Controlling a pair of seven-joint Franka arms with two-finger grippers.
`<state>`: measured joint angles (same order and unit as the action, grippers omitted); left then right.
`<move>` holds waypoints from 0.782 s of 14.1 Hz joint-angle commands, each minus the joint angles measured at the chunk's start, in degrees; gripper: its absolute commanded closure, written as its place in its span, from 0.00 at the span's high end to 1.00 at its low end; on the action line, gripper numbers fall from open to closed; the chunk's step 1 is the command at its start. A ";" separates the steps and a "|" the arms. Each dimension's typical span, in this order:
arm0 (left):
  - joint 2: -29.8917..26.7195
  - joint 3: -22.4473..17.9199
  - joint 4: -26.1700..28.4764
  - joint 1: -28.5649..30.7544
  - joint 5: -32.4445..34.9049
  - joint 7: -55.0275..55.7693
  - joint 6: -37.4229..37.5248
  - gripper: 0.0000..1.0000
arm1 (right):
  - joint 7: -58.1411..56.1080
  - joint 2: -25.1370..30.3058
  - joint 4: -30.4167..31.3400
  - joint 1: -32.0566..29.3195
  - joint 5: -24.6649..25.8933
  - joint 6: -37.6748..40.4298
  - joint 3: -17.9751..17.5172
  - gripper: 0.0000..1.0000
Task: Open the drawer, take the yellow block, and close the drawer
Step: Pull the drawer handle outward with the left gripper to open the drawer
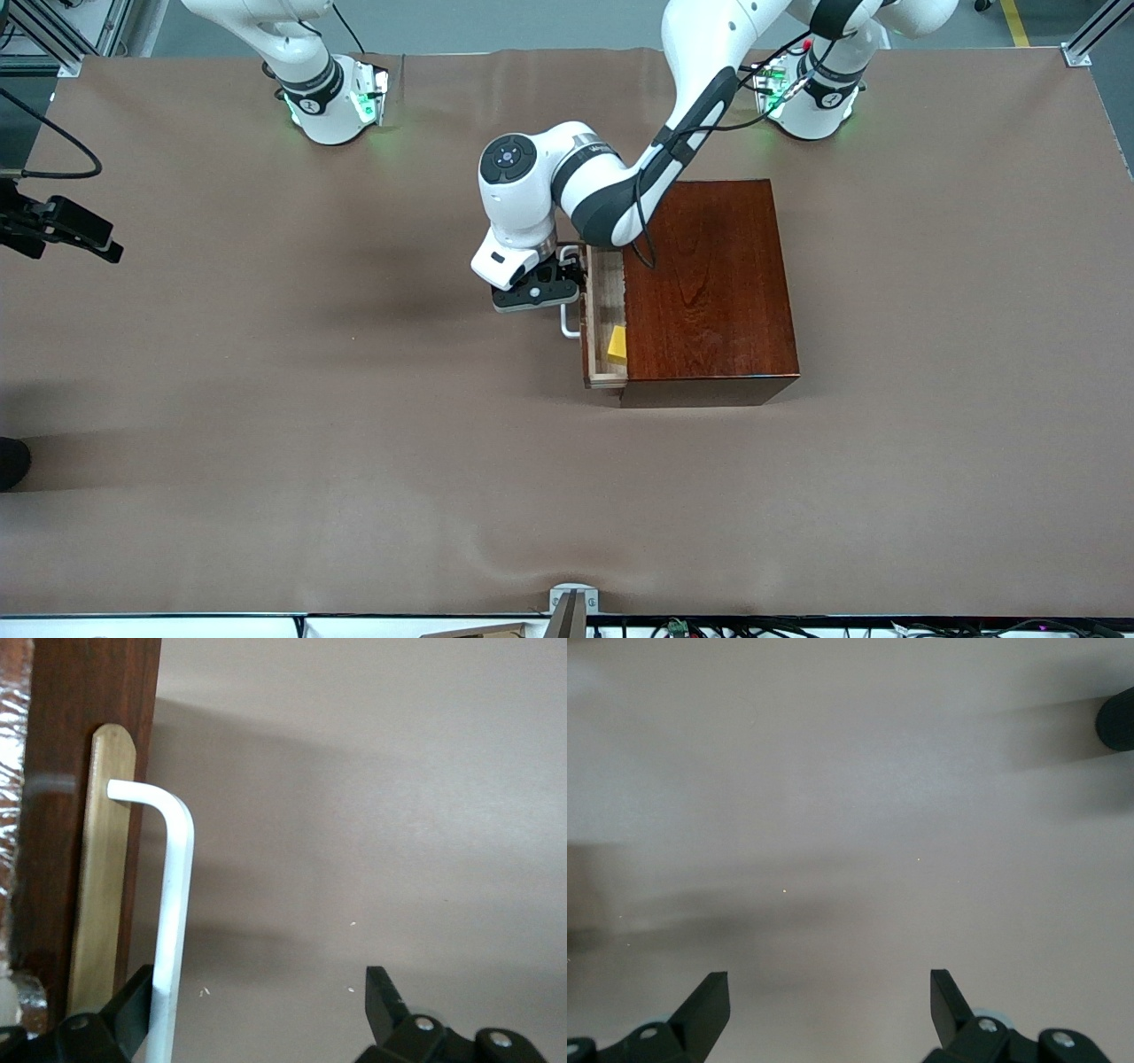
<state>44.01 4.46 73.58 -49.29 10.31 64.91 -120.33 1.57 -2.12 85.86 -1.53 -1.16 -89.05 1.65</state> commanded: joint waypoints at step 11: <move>4.50 -0.06 -3.09 -3.27 -0.11 1.62 -10.98 1.00 | -0.16 0.37 -0.43 -0.84 0.28 0.63 -0.42 1.00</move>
<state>44.47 3.76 73.59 -51.19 10.56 64.82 -124.09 1.57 -2.12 85.86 -1.53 -1.16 -89.05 1.69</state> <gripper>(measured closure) 0.000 0.000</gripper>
